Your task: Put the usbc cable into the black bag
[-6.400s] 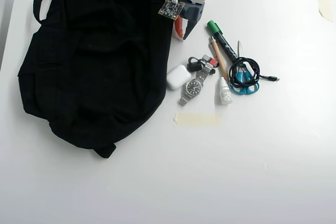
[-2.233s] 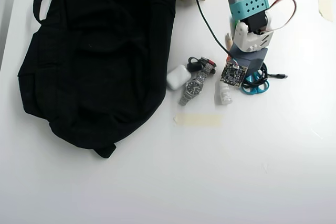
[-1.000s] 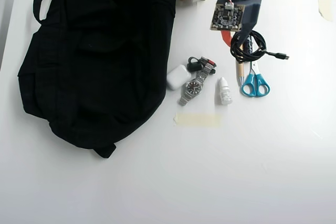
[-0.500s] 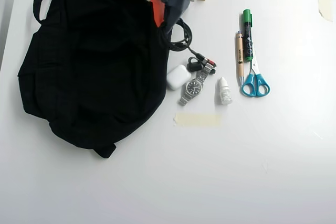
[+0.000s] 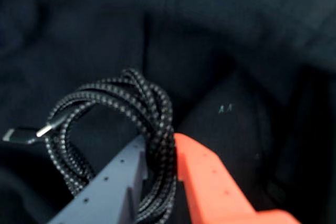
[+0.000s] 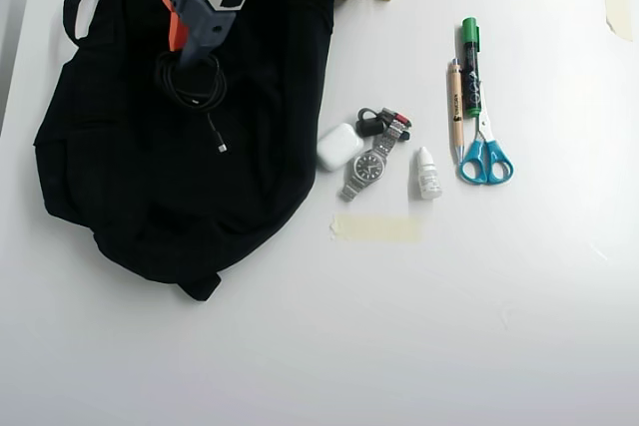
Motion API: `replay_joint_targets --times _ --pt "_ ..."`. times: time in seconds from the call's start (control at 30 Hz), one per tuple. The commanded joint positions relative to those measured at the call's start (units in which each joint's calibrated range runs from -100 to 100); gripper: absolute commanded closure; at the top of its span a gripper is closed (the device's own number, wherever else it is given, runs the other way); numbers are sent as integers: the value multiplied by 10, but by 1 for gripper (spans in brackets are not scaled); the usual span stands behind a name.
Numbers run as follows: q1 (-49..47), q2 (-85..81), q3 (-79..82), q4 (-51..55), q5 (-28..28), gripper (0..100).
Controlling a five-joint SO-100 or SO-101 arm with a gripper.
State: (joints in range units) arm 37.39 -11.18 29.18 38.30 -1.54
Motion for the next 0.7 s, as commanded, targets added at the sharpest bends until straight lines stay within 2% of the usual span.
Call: replay_joint_targets --times 0.0,0.07,0.1,0.13,0.17,0.23,0.37,0.4,0.47,0.6,0.67 --pt "-14 19 -18 -20 0 92" --pt "-17 8 -20 -36 0 58" --pt "-16 7 -8 -25 -1 45" --pt "-25 6 -17 -5 -13 51" --pt "-30 -7 -20 -4 -10 62" --pt "-52 -76 -13 -4 6 99" --pt "-203 -276 13 173 1 98" --pt "-232 -316 28 187 -10 98" --pt "-305 -468 150 194 -51 98" --pt "-352 -859 475 215 -49 98" --pt "-354 -887 547 235 -45 98"
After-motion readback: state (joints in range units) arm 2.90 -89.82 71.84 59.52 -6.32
